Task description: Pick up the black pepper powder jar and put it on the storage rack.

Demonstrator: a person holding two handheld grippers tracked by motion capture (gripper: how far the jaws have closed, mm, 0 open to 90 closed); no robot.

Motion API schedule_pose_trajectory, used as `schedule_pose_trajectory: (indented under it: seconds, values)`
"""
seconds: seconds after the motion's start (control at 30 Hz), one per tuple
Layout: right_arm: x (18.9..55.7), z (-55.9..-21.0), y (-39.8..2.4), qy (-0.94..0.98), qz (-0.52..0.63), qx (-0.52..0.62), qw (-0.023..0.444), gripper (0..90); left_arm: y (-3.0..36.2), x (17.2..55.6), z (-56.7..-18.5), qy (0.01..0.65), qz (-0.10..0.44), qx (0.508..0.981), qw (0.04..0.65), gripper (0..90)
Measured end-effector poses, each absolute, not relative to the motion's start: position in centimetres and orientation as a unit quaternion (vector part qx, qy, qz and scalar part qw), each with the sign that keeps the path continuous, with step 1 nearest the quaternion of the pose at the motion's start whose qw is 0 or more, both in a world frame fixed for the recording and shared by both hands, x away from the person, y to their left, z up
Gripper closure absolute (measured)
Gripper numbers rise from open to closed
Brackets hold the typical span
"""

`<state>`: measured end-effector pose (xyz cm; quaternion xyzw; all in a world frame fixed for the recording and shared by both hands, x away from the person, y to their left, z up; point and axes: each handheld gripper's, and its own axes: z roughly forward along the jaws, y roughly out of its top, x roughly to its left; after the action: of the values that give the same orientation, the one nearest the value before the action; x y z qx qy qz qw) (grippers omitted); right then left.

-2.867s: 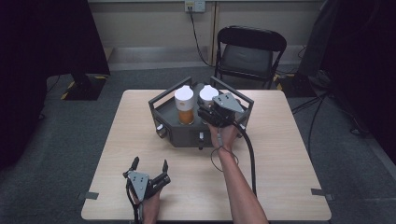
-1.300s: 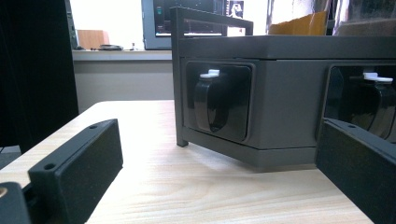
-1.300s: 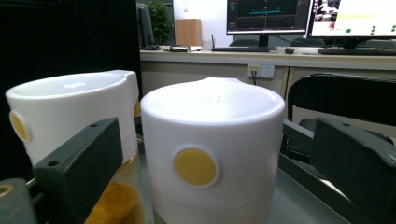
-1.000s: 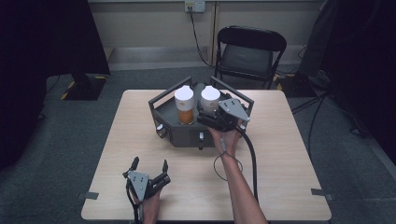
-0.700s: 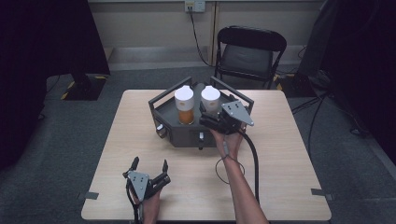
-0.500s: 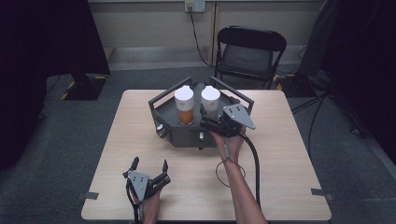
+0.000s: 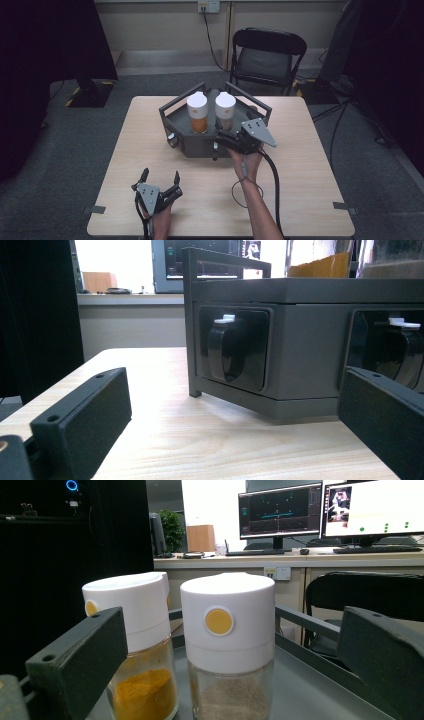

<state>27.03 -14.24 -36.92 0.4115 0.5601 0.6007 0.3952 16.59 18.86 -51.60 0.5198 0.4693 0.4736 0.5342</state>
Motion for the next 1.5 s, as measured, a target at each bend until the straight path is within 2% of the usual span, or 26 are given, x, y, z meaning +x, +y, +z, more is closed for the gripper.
schedule_pose_trajectory:
  seconds: [1.5]
  values:
    - [19.1, -41.3, -15.0, 0.564, 0.59, 0.373, 0.441, 0.9, 18.9, 16.6, -51.6, 0.469, 0.473, 0.52, 0.534, 0.7]
